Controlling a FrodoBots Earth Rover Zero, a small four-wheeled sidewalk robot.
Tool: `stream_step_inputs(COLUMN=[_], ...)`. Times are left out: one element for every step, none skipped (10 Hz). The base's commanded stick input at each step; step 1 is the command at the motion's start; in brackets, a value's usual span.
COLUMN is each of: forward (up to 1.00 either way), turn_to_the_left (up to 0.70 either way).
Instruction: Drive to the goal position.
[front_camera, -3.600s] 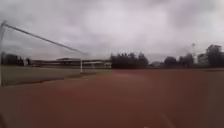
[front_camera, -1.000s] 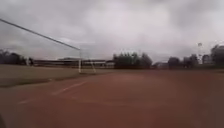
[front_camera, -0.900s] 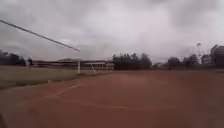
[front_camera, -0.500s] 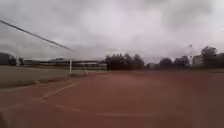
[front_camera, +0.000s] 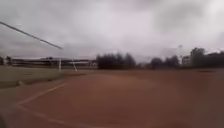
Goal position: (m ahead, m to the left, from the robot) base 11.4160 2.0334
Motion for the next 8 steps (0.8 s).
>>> stream_step_inputs(forward=[0.7,0.7,0.7,0.7,0.7,0.7,0.7,0.7], turn_to_the_left=[-0.34,-0.33,0.0,0.0,0.0,0.0,0.0,0.0])
